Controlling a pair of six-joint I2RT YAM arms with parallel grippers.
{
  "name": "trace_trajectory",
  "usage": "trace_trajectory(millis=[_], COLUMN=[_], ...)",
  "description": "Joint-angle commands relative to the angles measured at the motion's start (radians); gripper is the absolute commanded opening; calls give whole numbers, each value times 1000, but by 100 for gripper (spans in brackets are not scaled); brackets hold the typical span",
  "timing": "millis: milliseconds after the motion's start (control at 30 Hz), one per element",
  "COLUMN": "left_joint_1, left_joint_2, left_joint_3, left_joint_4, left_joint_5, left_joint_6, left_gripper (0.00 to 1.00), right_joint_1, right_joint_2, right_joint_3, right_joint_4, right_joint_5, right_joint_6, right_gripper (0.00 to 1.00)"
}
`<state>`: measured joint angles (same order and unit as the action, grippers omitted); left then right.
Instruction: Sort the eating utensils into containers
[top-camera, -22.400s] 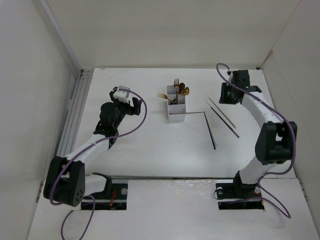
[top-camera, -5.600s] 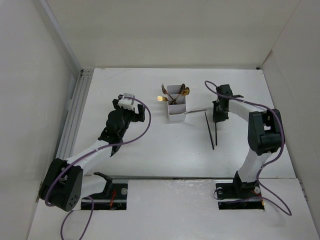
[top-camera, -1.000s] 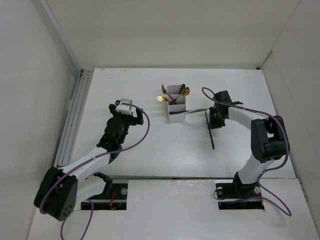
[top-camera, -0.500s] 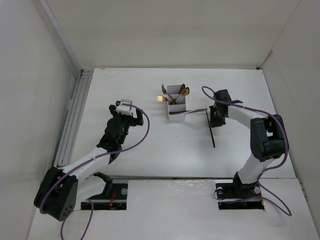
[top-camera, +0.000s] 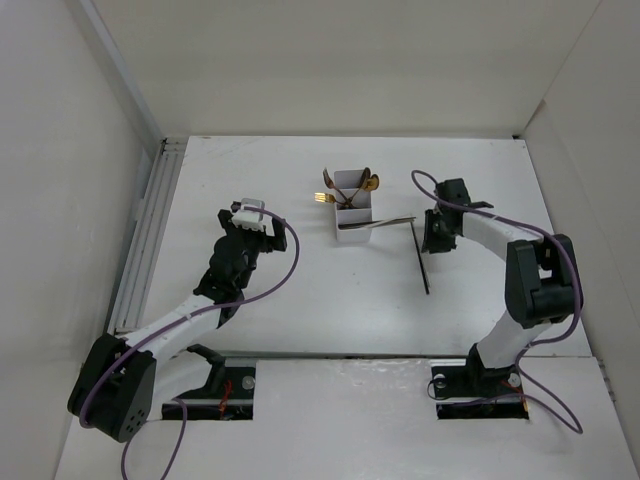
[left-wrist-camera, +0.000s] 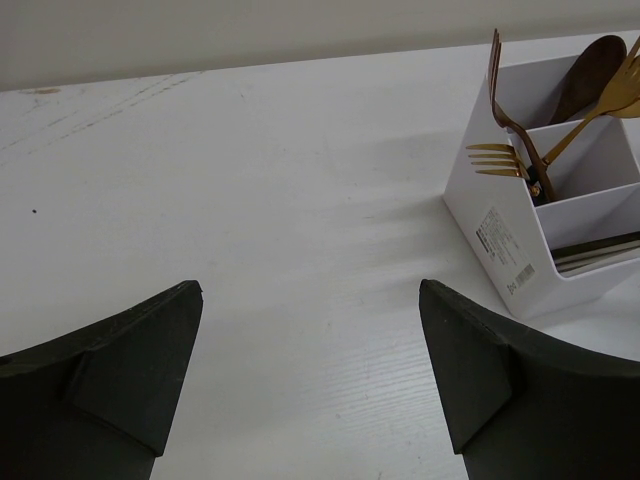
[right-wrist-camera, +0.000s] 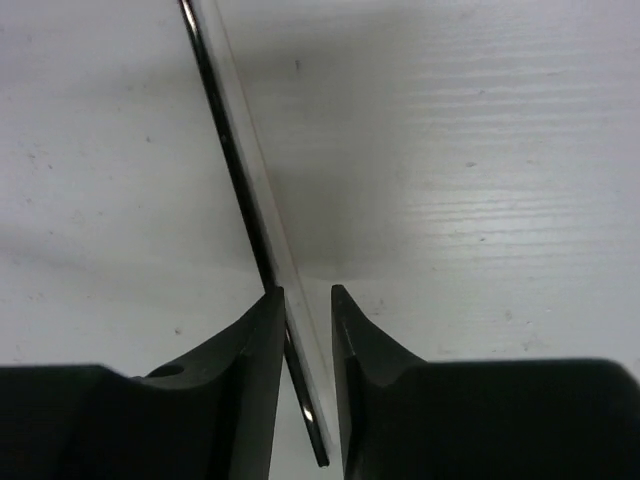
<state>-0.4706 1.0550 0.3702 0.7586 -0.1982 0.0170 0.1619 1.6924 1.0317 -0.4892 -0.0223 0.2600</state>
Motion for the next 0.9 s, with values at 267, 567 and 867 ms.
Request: trace_trajectory(millis=[267, 567, 867], left_joint_1=[-5, -5, -5], left_joint_2=[-20, -20, -20], left_joint_3=[-7, 3, 3], left_joint_4=[45, 45, 45], left_joint_5=[6, 6, 6], left_joint_6=[-5, -5, -5], left_gripper=[88, 88, 88], right_joint_1=[-36, -27, -9], right_joint_2=[-8, -31, -33], right_joint_3=[-19, -39, -30], right_joint_4=[84, 95, 74], right_joint_5=[-50, -56, -42], right_joint_6=[8, 8, 8], right_gripper=[22, 26, 25])
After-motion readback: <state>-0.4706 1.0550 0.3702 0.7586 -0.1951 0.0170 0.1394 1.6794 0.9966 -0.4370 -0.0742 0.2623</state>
